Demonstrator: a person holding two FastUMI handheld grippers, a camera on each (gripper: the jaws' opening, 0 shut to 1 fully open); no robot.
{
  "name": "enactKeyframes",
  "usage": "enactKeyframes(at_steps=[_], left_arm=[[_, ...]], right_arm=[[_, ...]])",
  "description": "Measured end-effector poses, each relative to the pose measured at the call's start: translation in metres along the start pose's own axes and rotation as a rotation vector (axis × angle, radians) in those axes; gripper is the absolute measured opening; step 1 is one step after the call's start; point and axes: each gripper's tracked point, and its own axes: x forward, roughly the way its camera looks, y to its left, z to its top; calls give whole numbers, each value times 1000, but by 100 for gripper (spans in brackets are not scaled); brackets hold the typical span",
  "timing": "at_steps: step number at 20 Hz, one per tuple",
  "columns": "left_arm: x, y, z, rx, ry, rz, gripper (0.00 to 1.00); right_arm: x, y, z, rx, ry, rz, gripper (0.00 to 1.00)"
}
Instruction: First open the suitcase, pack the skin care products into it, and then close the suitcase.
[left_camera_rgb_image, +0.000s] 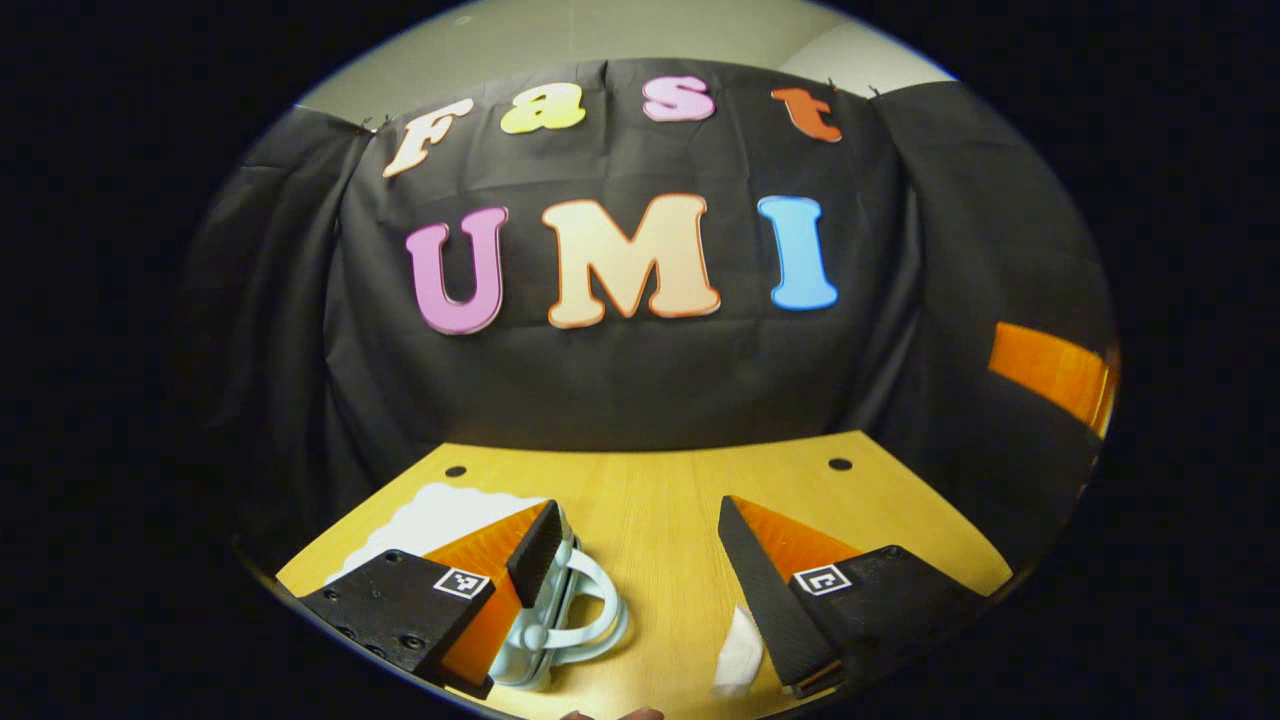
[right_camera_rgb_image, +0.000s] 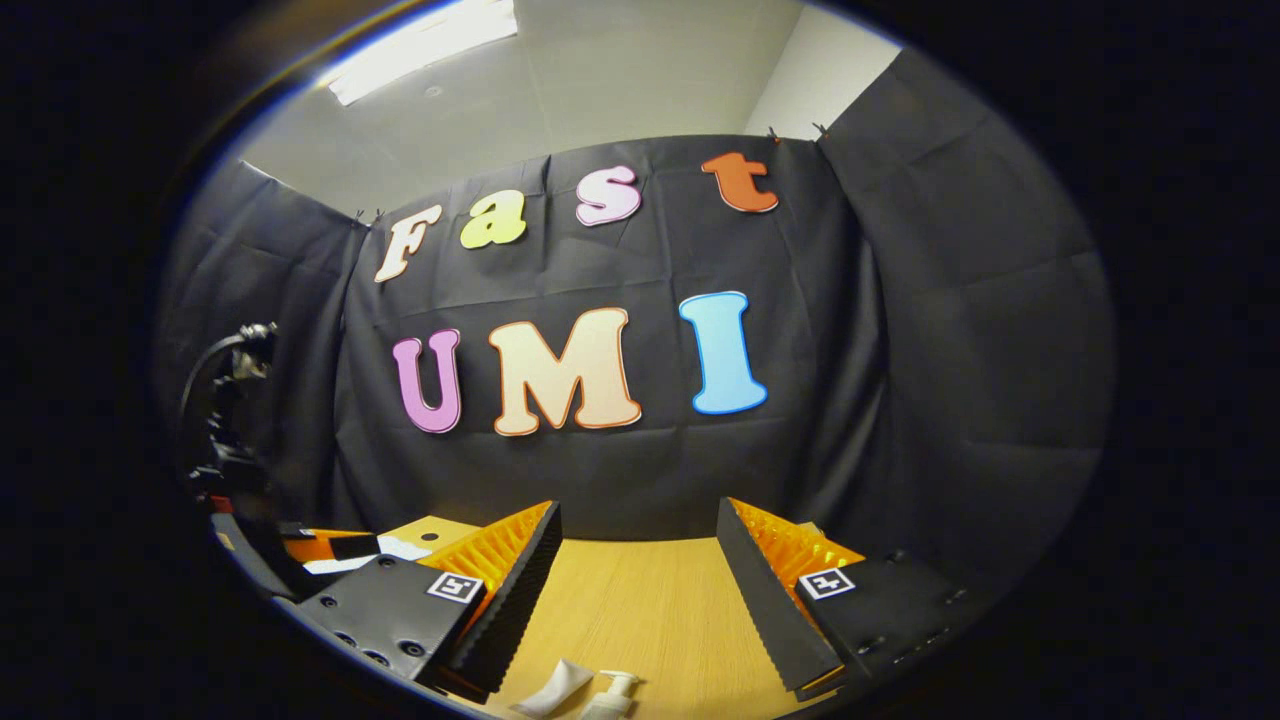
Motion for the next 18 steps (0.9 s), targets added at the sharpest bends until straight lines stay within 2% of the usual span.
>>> enactKeyframes(at_steps=[3, 8, 13, 18], left_arm=[[17, 1, -47, -1, 140, 15, 93], [54, 3, -110, -9, 337, -21, 93], [80, 12, -143, -4, 438, -30, 94], [94, 10, -168, -17, 523, -59, 93]], right_arm=[[8, -13, -18, 9, 69, -2, 98], [11, -29, -20, -12, 84, -90, 98], [7, -33, -31, -53, 126, -151, 98], [7, -34, -41, -75, 159, -176, 99]])
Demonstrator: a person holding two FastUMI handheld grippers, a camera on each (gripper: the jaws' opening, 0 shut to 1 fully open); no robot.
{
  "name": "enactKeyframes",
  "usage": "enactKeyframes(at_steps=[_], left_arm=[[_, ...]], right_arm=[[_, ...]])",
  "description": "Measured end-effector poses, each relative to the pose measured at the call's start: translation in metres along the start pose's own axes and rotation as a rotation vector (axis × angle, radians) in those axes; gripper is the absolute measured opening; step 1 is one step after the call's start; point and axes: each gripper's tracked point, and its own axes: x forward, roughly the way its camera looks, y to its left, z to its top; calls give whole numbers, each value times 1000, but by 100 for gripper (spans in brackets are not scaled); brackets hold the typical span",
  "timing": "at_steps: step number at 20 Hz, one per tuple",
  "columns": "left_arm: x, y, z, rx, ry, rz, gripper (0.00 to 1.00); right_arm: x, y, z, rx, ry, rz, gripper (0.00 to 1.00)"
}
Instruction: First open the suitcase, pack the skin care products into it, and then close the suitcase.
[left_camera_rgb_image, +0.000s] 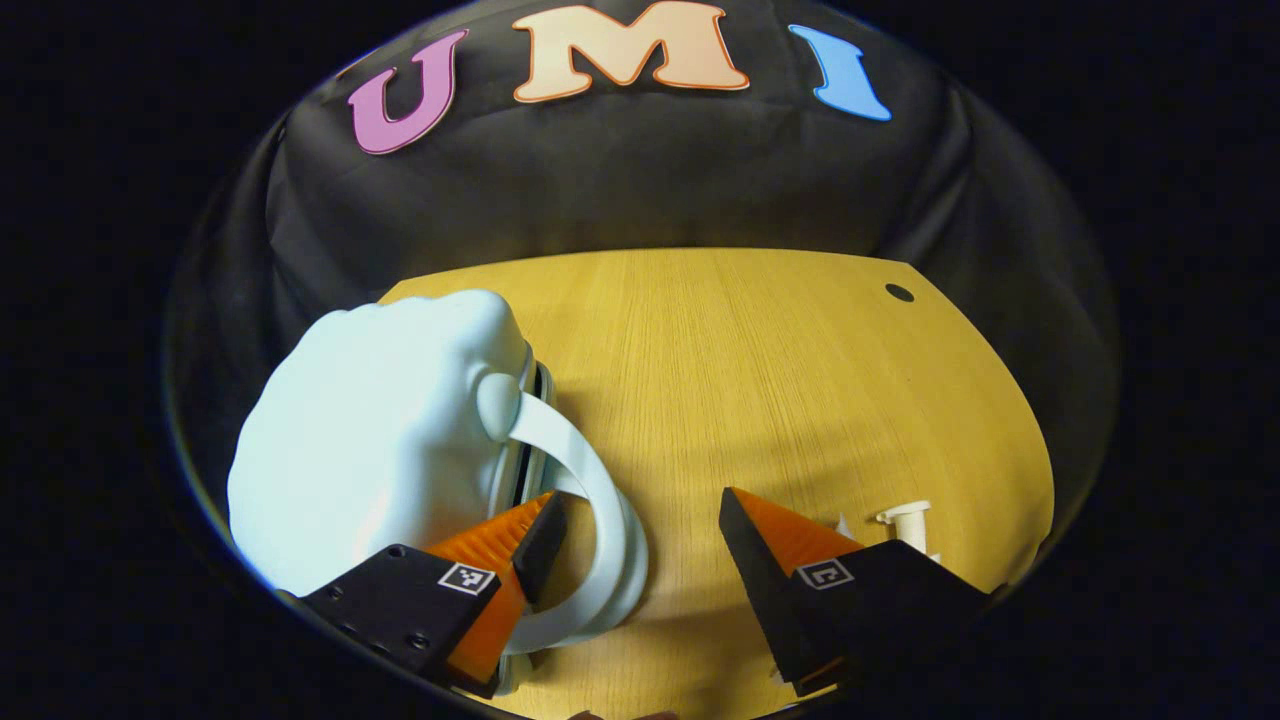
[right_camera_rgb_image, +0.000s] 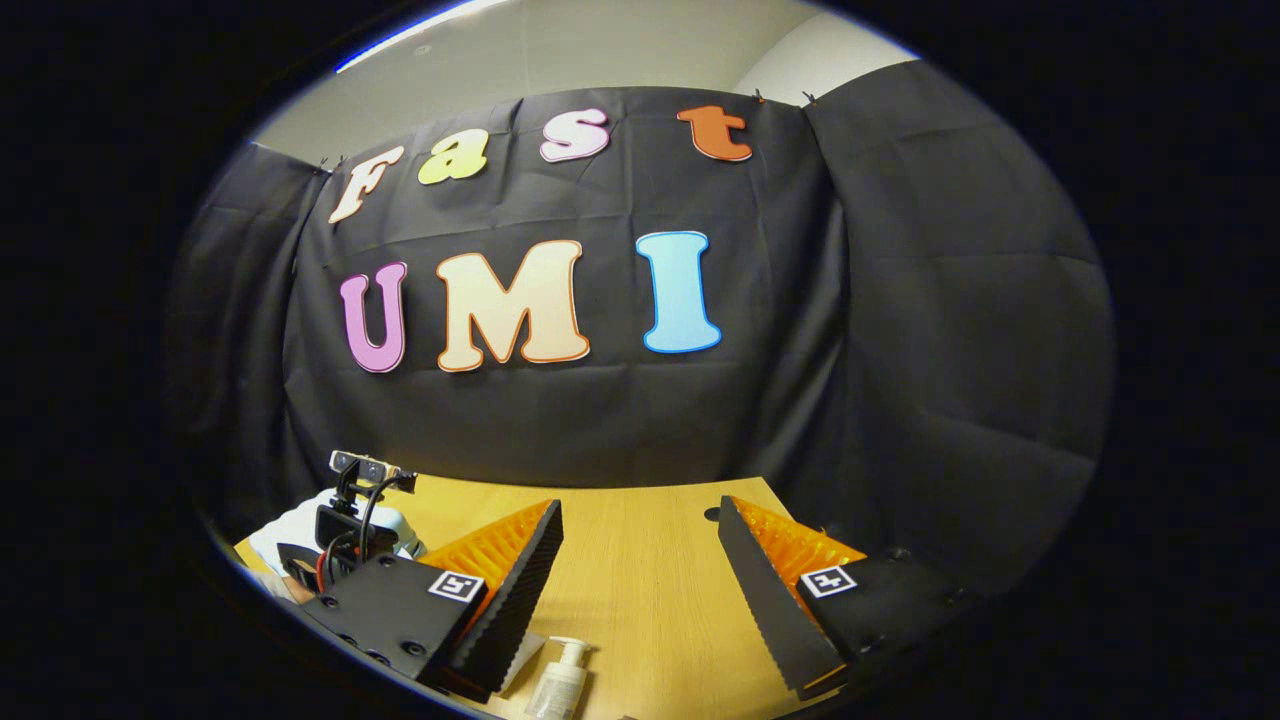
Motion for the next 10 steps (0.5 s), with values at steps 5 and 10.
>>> enactKeyframes(at_steps=[5, 10], left_arm=[[4, -8, -10, 38, 57, -55, 78], [1, 9, -7, 19, 82, -28, 11]], right_arm=[[4, 6, -5, -18, 9, 12, 99], [8, 16, -8, -11, 14, 46, 99]])
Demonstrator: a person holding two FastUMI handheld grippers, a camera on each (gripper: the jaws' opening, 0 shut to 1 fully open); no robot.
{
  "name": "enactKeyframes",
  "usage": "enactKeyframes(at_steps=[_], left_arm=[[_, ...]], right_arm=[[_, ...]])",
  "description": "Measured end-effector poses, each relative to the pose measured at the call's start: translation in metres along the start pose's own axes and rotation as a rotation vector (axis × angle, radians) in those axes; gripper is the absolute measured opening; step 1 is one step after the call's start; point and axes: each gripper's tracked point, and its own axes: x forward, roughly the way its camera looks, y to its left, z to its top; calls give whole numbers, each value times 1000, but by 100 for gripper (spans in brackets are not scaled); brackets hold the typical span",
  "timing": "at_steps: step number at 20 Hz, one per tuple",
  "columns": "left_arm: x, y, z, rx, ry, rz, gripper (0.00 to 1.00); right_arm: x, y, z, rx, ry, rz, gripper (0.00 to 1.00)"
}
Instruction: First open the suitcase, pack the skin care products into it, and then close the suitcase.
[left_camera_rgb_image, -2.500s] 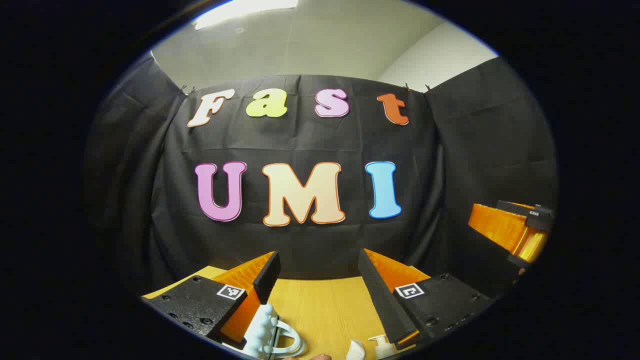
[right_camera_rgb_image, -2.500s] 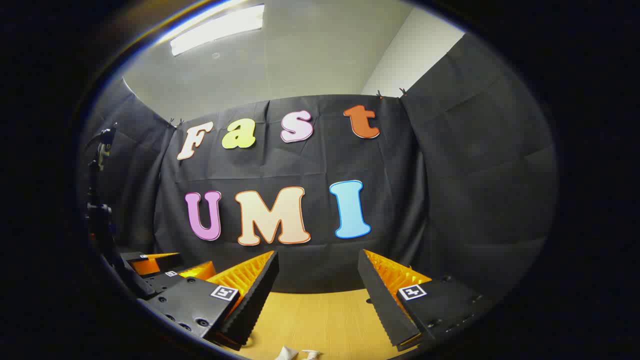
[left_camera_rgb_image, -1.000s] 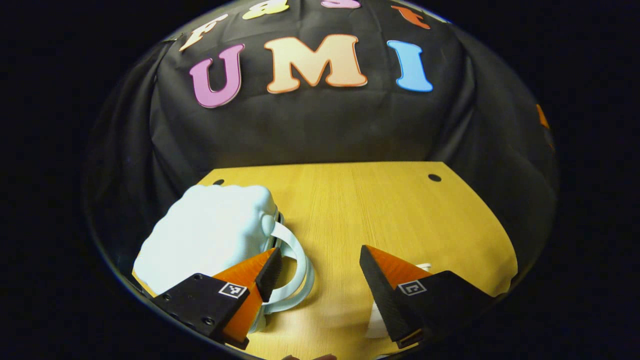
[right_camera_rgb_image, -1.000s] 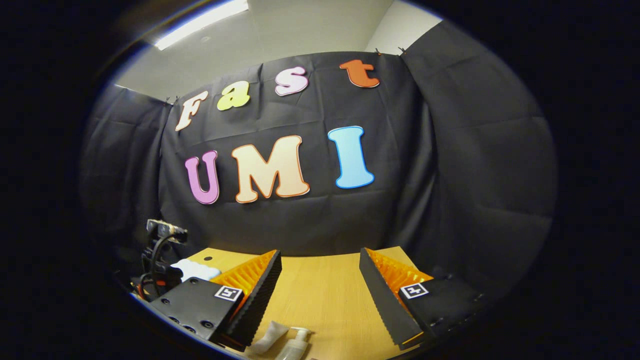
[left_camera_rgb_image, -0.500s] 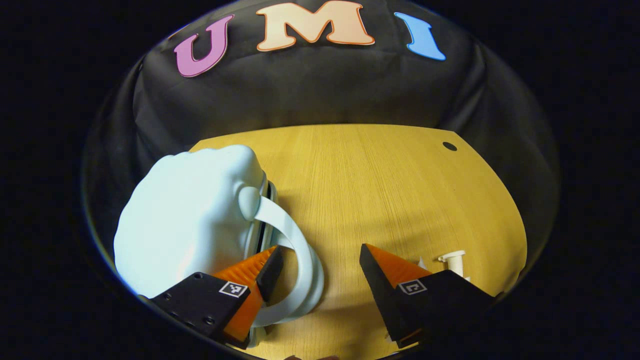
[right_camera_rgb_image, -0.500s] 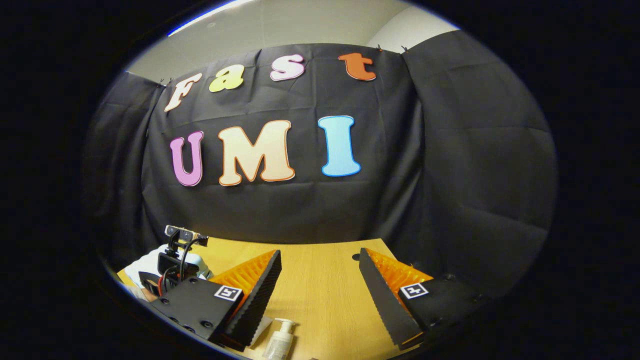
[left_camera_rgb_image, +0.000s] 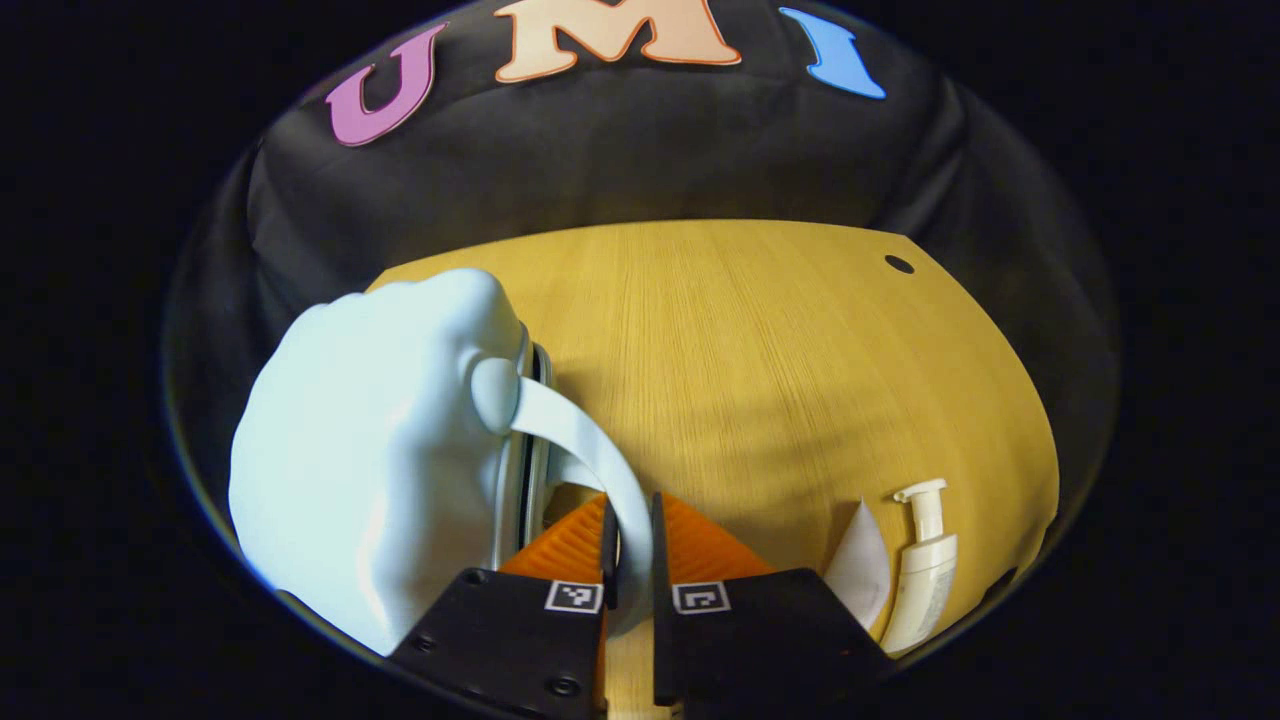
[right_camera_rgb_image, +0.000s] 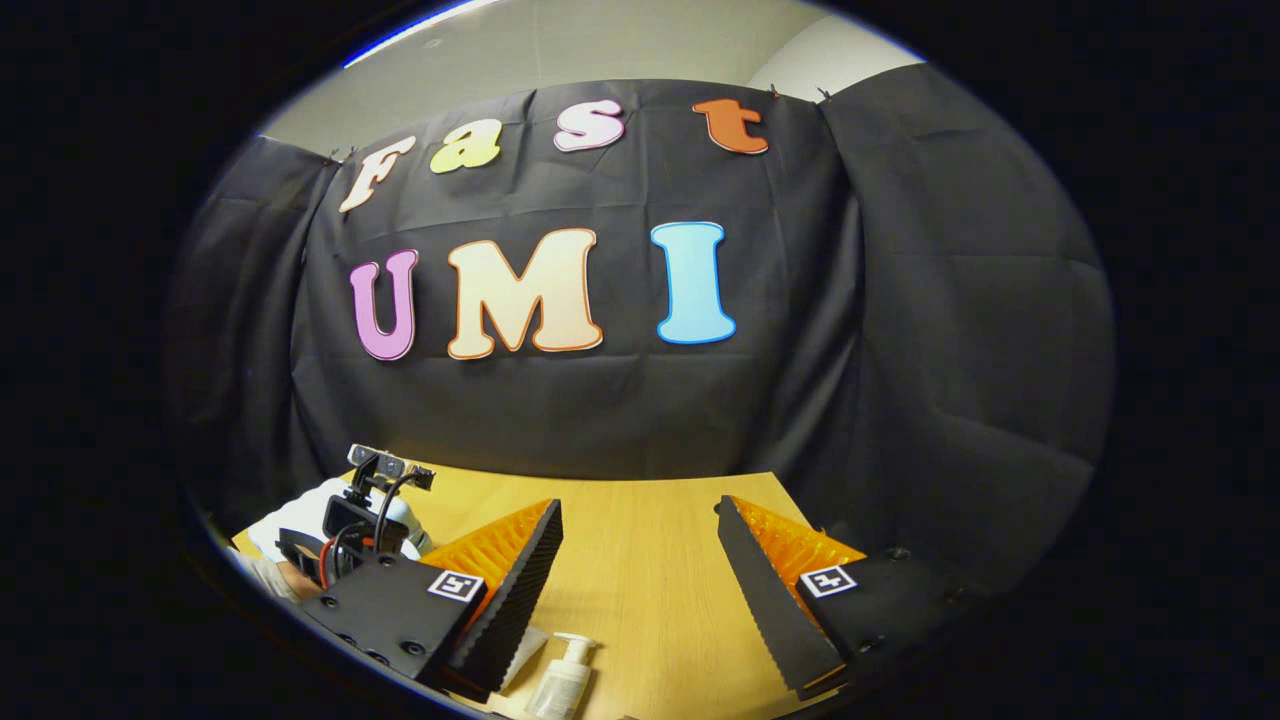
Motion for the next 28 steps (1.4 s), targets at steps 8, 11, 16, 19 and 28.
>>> enactKeyframes(at_steps=[8, 11, 16, 19, 28], left_arm=[[-23, -2, 17, 50, -30, -37, 0], [-40, 1, 31, 34, -64, -45, 0], [-80, 29, 75, 23, -135, -44, 0], [-105, 60, 94, 38, -171, -3, 0], [-160, 161, 139, 99, -287, 134, 0]], right_arm=[[1, 15, 1, 16, -22, 45, 99], [4, 23, -2, 20, -18, 62, 99], [8, 40, -7, 14, -8, 88, 99], [13, 59, -8, 13, -2, 110, 99], [29, 117, -18, 16, 14, 142, 99]])
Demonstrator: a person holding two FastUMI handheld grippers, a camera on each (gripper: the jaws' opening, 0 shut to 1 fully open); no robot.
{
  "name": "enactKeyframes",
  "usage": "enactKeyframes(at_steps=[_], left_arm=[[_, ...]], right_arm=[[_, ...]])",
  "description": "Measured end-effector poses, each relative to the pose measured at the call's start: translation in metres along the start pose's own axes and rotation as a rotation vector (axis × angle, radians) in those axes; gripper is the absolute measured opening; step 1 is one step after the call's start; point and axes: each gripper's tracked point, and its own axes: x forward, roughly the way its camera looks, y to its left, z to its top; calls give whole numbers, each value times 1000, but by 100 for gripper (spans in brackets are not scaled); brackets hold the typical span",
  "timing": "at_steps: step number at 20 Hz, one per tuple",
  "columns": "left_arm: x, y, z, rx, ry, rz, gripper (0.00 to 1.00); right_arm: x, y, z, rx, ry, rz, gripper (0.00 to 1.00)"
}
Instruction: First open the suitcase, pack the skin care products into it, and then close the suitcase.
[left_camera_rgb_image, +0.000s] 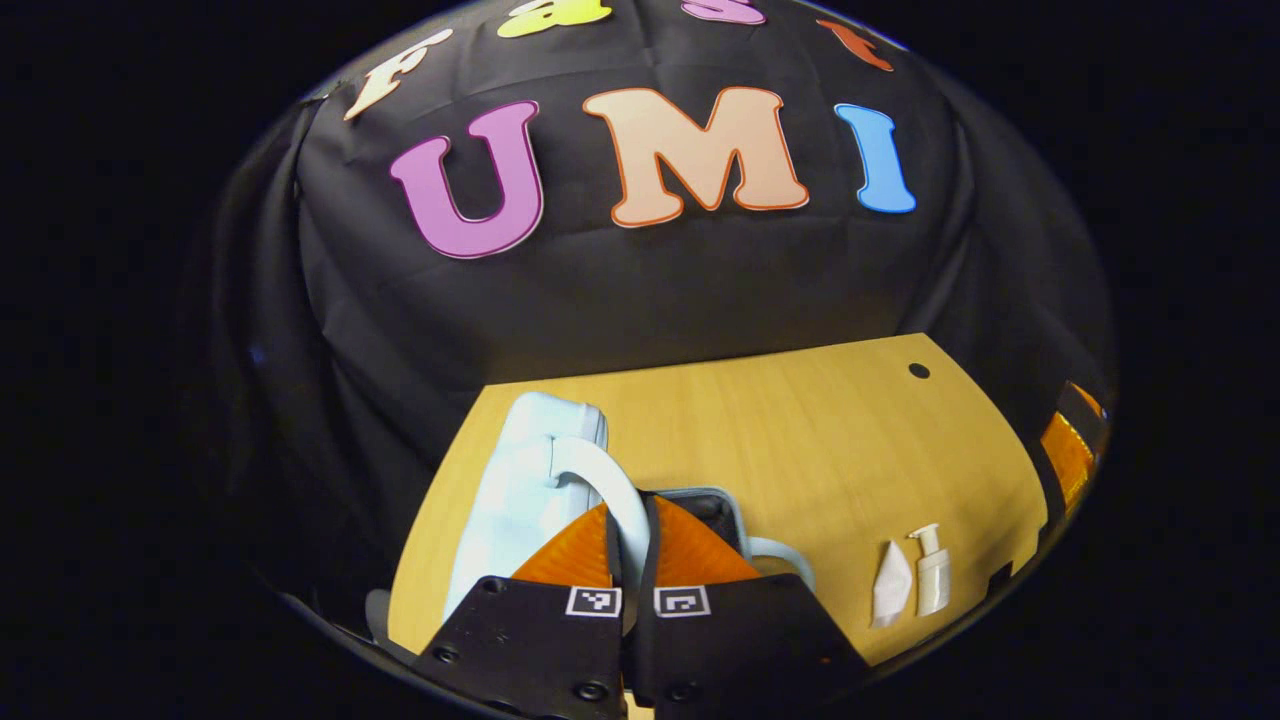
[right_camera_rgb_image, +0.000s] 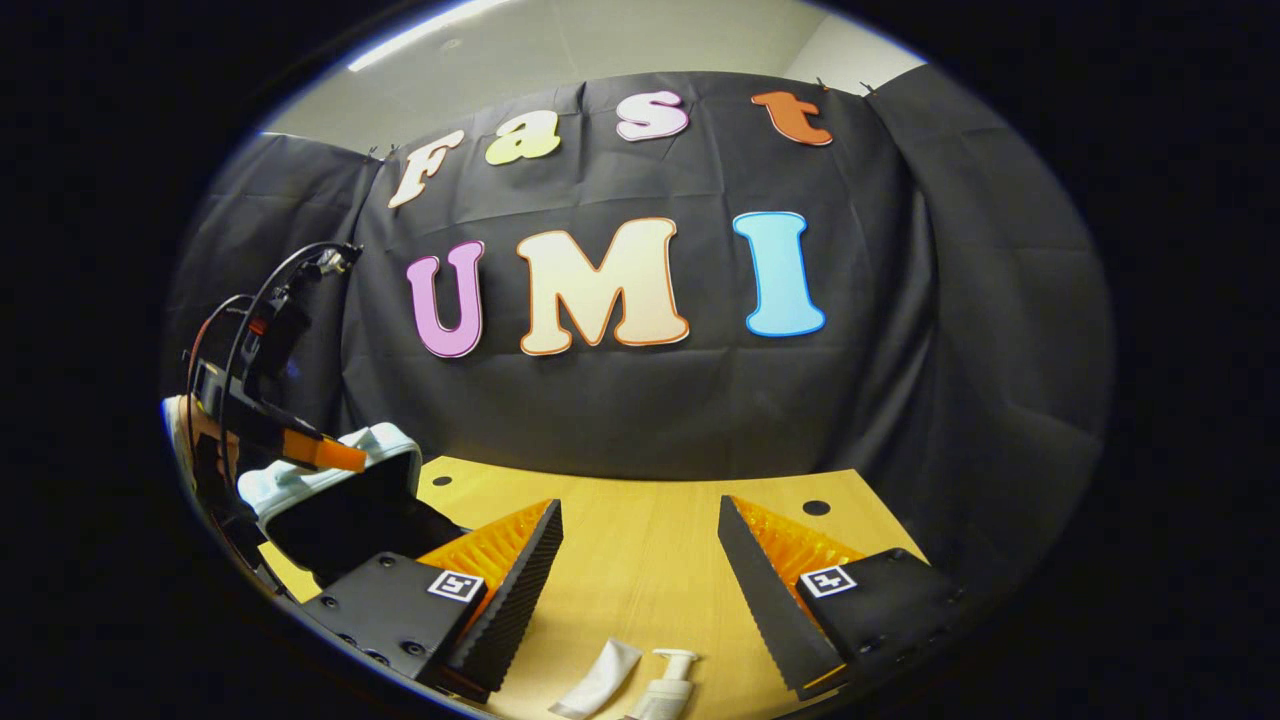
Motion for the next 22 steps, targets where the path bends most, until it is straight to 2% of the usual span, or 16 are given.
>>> enactKeyframes(at_steps=[6, 12, 17, 22], left_arm=[[5, 93, 4, 29, -7, 90, 0], [19, 186, -18, 34, 9, 158, 0], [33, 275, -56, 28, 70, 275, 0], [68, 325, -121, -96, 170, 290, 0]], right_arm=[[21, 32, -6, 32, -2, -27, 99], [34, 58, -5, 20, -15, -78, 99], [37, 76, -2, -24, -13, -93, 98], [40, 89, -5, -54, 9, -91, 99]])
